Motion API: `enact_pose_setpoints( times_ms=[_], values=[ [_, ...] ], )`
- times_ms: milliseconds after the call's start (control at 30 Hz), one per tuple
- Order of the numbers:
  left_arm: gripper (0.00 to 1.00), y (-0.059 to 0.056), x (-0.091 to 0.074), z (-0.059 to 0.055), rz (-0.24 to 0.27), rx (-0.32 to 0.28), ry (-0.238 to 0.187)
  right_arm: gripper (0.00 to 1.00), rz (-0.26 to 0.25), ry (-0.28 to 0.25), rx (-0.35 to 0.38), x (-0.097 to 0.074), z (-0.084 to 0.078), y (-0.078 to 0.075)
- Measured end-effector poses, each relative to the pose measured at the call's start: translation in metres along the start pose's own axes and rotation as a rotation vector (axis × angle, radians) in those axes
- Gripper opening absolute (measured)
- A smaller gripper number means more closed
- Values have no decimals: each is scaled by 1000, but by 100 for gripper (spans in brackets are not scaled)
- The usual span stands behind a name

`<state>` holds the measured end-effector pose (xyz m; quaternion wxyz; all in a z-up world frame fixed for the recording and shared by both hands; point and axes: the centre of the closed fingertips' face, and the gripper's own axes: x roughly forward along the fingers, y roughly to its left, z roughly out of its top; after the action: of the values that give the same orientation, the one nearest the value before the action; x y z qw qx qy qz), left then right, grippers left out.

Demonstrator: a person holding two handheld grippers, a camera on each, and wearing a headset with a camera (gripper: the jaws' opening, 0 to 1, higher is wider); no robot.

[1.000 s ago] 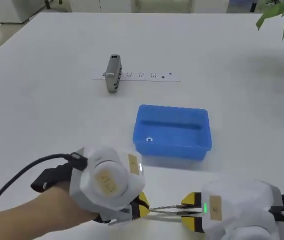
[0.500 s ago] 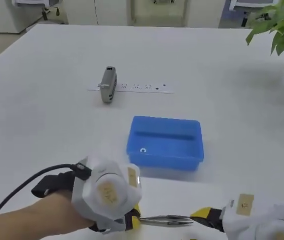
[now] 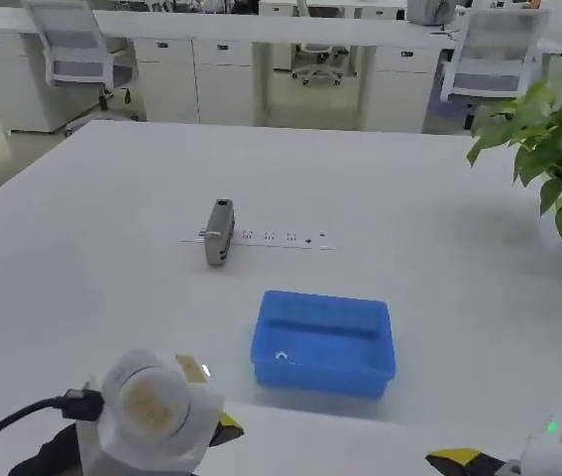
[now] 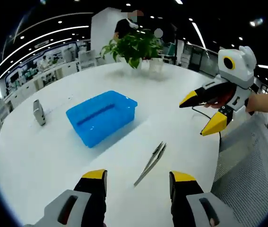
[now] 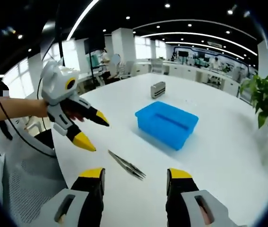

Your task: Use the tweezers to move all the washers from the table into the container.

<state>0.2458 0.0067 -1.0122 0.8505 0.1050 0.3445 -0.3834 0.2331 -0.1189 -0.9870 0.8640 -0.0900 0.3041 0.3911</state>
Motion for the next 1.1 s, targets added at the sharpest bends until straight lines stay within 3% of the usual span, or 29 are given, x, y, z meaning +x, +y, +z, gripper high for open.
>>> enact_pose_setpoints(
  times_ms=[100, 233, 333, 400, 700, 1100],
  values=[
    [68, 7, -28, 1, 101, -87, -66, 60, -31, -38, 25, -9, 7, -1],
    [83, 15, -62, 0, 199, -198, -155, 69, -51, -74, 50, -20, 11, 2],
    [99, 22, -81, -7, 275, -259, -192, 77, -77, -98, 66, -25, 12, 3],
    [99, 26, -94, -13, 323, -279, -209, 83, -88, -106, 85, -29, 11, 4],
    [99, 28, -116, -34, 380, -337, -240, 98, -177, -121, 81, -41, 9, -3],
    [99, 29, -123, -35, 395, -351, -265, 99, -214, -127, 76, -46, 14, -9]
  ],
)
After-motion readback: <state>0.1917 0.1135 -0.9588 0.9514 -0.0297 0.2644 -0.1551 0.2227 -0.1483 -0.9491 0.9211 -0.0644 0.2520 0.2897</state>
